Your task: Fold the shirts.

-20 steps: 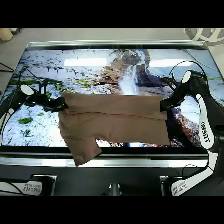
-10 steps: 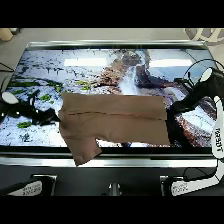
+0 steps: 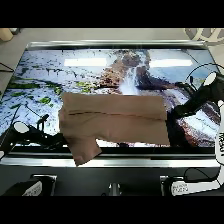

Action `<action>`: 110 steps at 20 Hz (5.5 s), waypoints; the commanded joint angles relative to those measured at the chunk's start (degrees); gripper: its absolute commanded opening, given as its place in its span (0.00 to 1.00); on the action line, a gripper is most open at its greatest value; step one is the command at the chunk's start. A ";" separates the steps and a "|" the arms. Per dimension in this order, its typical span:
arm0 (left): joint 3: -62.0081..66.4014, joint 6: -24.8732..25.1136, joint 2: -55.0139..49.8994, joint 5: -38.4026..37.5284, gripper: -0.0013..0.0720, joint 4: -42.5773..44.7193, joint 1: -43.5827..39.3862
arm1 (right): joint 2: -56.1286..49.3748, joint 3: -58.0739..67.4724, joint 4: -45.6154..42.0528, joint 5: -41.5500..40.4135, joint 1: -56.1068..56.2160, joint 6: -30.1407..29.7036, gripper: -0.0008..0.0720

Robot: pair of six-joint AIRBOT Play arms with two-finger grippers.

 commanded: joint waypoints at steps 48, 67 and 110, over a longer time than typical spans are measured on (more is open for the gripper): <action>47.82 -2.43 -30.91 6.60 0.05 -3.54 -1.36 | -9.55 3.89 9.27 -26.84 7.39 3.50 0.04; 51.78 0.85 -23.98 1.57 0.61 -10.08 -0.72 | -13.29 3.76 27.63 -21.90 -7.69 1.38 0.96; 65.68 6.62 -41.81 20.57 0.05 -34.34 -21.73 | 11.96 3.76 45.59 -30.82 20.39 6.62 0.04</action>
